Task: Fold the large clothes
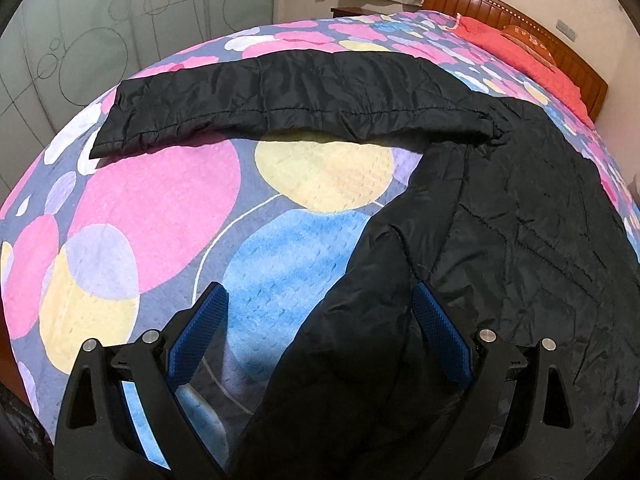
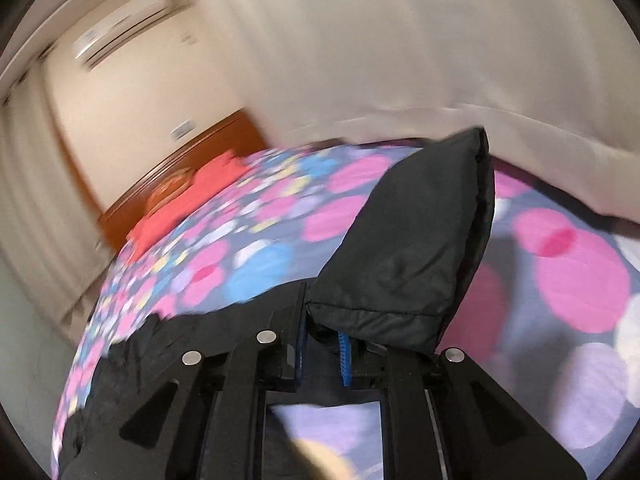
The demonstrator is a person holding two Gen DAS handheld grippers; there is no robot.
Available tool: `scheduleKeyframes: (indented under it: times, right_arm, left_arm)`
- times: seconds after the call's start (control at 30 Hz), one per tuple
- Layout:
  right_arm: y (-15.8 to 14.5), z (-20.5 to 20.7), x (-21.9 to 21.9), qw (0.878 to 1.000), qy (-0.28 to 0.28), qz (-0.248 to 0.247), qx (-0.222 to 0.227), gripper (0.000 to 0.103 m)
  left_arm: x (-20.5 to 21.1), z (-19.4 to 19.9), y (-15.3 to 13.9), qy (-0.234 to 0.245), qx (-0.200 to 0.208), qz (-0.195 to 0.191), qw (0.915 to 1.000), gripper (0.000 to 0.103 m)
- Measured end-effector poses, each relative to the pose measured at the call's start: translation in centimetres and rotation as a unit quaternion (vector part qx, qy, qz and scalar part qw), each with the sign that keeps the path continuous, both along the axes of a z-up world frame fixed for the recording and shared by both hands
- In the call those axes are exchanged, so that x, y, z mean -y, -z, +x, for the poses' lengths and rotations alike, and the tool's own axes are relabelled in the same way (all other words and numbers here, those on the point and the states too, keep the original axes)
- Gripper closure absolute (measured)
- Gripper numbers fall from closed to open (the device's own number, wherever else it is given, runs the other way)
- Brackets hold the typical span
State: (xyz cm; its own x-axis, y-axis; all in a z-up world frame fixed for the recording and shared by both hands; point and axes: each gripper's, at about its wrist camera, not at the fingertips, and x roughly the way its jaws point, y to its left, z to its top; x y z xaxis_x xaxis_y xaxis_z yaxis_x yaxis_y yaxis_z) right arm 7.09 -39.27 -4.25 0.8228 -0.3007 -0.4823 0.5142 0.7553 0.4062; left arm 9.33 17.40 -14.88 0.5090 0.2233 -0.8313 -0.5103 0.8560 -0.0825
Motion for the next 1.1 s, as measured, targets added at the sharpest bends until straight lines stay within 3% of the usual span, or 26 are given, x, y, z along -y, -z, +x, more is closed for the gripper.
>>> scheduleKeyframes:
  times: [0.23, 0.57, 0.73, 0.93, 1.03, 1.07, 1.1]
  right_arm:
    - [-1.4, 7.2, -9.3, 0.992, -0.121, -0.026, -0.015, 0.09]
    - [0.8, 14.6, -21.8, 0.961, -0.262, -0.064, -0.058, 0.09]
    - [3.6, 17.1, -27.3, 0.936, -0.333, -0.066, -0.093, 0.09]
    - [7.8, 18.1, -33.9, 0.894, -0.404, -0.105, -0.162, 0.09]
    - [9.4, 18.6, -34.9, 0.881, -0.415, -0.122, -0.193, 0.083]
    - [9.6, 18.8, -35.1, 0.878, -0.416, -0.125, -0.201, 0.076]
    - [9.6, 18.8, -35.3, 0.875, -0.423, -0.124, -0.201, 0.058]
  left_arm:
    - [0.7, 0.2, 0.3, 0.016, -0.007, 0.043, 0.9989, 0.009]
    - [1.4, 0.9, 0.5, 0.029, -0.025, 0.08, 0.996, 0.008]
    - [0.9, 0.9, 1.1, 0.025, -0.024, 0.07, 0.9969, 0.004]
    - [0.6, 0.9, 1.6, 0.023, -0.021, 0.058, 0.9978, 0.002]
    - [0.7, 0.9, 1.7, 0.023, -0.021, 0.06, 0.9977, 0.002]
    - [0.7, 0.9, 1.8, 0.023, -0.021, 0.06, 0.9977, 0.002]
    - [0.7, 0.9, 1.8, 0.023, -0.021, 0.059, 0.9977, 0.002]
